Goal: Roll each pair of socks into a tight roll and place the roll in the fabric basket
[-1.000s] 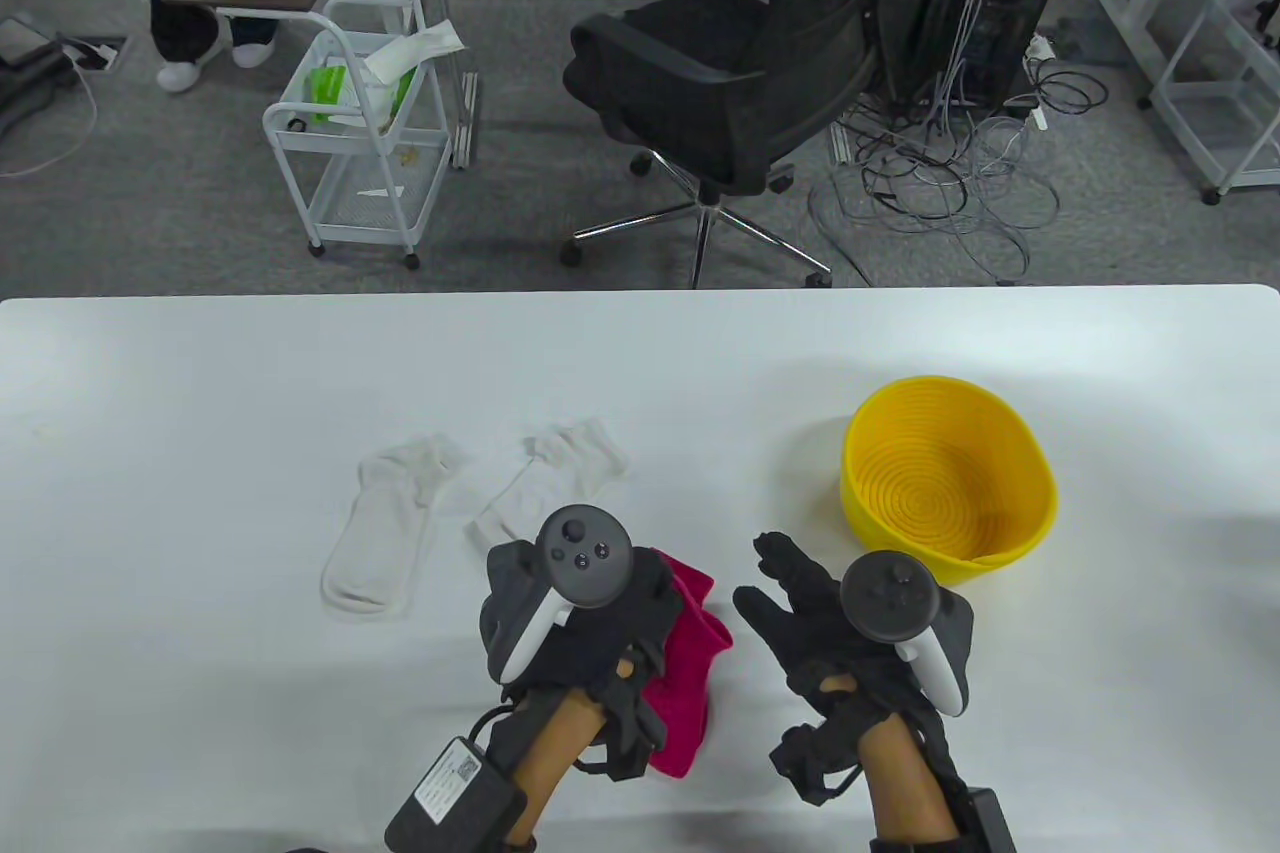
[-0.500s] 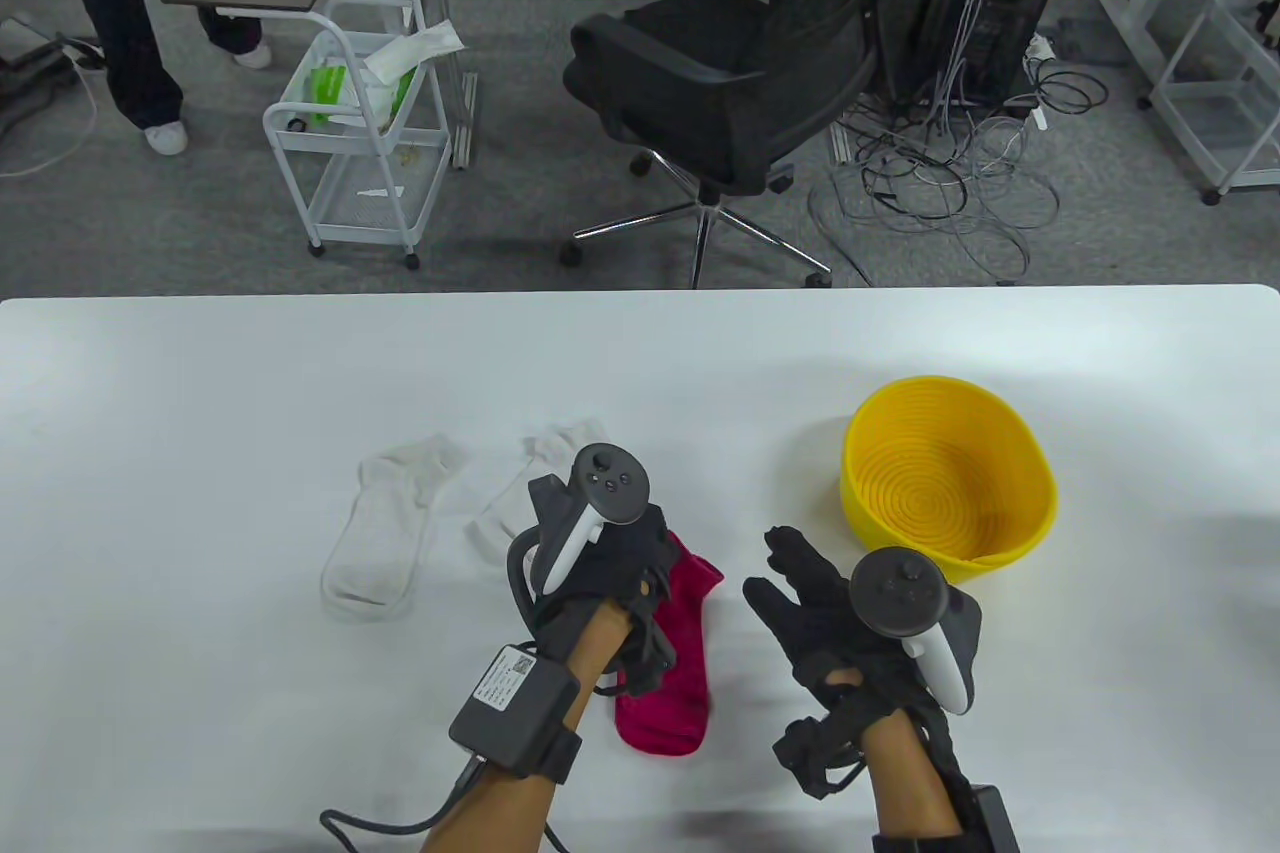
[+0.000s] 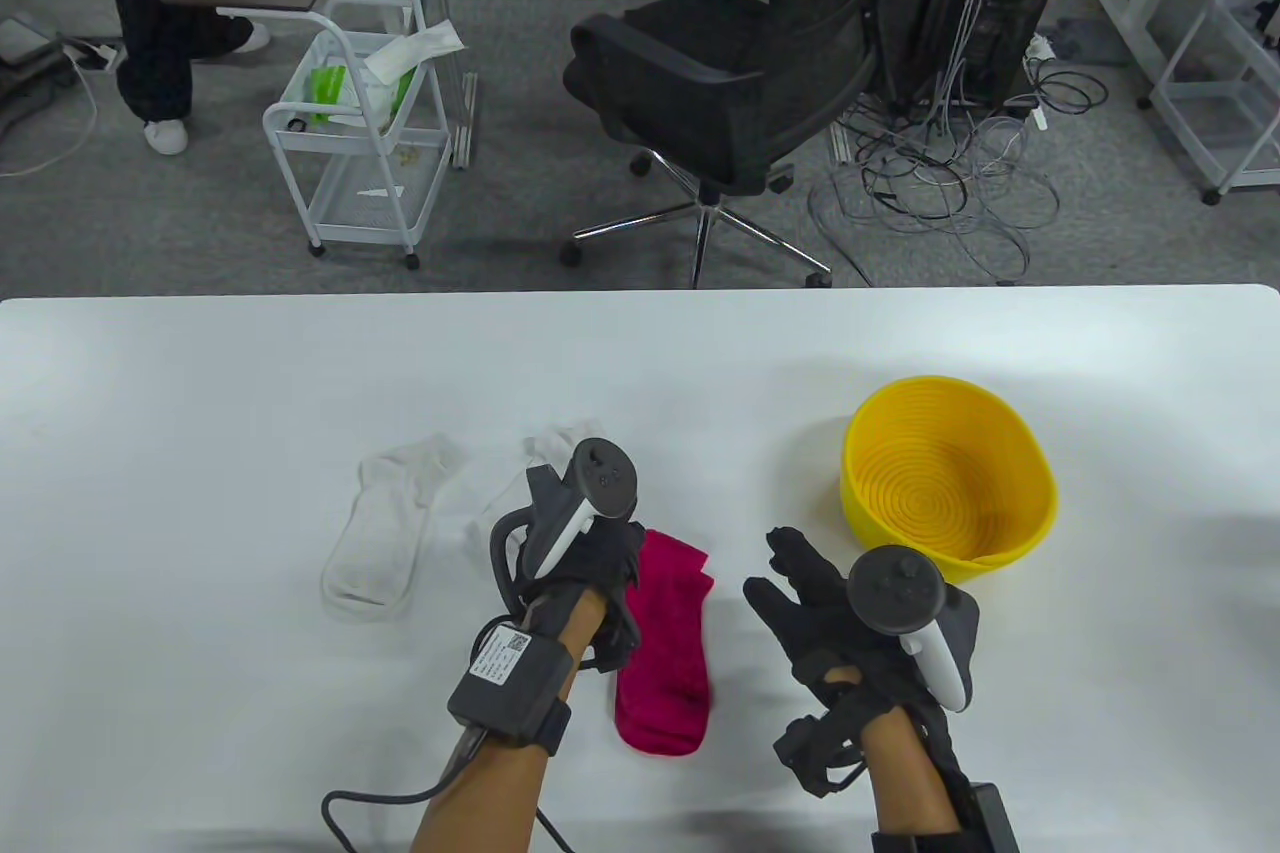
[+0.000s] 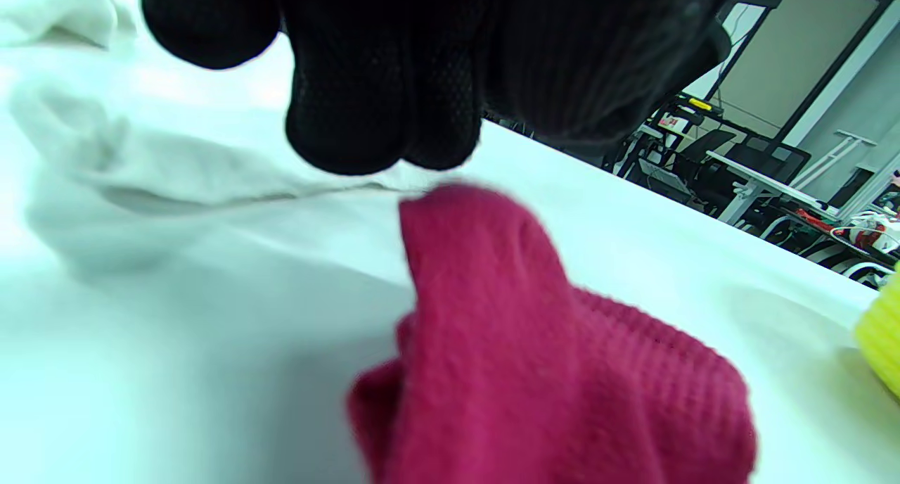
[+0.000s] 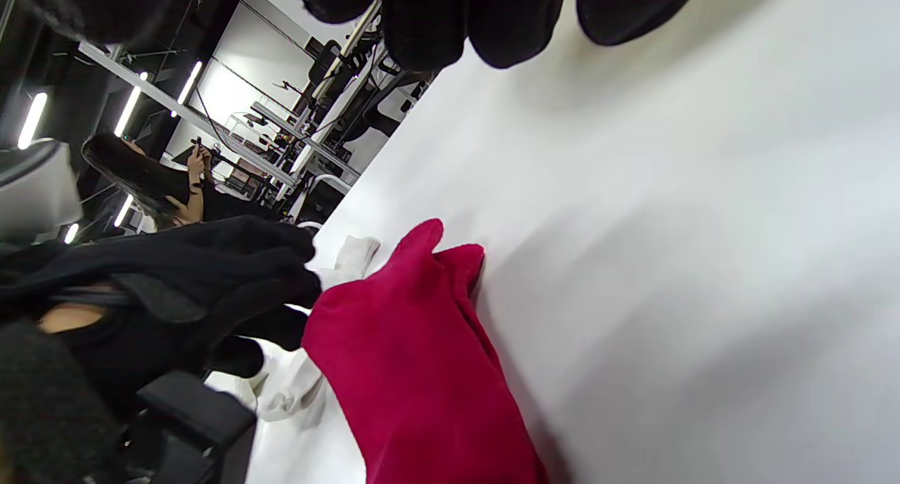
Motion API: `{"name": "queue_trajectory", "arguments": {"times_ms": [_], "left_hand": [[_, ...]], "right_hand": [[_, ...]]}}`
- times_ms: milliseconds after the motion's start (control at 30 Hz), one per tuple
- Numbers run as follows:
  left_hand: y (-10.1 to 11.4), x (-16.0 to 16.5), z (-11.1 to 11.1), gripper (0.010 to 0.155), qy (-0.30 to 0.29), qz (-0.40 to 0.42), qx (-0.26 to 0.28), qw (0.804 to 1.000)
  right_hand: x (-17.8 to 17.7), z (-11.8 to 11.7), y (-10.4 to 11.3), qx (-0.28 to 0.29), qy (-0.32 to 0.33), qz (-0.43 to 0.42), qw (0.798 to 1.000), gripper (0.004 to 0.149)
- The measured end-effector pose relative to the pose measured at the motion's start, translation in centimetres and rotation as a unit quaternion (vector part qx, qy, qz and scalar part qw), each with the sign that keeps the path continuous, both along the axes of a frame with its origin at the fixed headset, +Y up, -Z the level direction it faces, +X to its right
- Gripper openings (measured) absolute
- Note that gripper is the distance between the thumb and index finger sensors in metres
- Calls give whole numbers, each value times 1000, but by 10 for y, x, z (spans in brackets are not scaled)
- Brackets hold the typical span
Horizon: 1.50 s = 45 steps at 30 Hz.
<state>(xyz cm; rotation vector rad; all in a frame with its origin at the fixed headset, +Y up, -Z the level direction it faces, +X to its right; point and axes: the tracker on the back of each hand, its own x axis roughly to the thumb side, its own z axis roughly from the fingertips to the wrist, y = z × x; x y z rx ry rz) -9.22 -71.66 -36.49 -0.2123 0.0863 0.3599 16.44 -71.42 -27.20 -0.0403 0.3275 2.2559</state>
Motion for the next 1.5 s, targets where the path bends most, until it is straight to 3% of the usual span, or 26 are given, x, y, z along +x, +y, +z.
{"name": "queue_trajectory", "arguments": {"times_ms": [233,367,533,667,867,1133,1500], "left_hand": [[31,-23,52,58,-83,43,26,995],[49,-32,94,55,-134,55,42,989],[56,-33,123,53,-173,63,44,982],[40,-27,126,50,-193,56,17,979],[1,-18,122,49,-221,37,-34,974],[-33,-9,118,51,-245,-19,-69,967],[-44,-3,120,52,-253,-47,-66,964]], "right_hand": [[-10,2,1,5,21,39,999,76],[-25,9,17,45,56,86,994,63],[-50,21,31,53,101,131,985,45],[-75,35,29,55,149,236,959,39],[-88,47,7,56,173,272,945,40],[-97,48,-20,39,183,326,927,47],[-107,49,-36,42,182,357,915,53]]}}
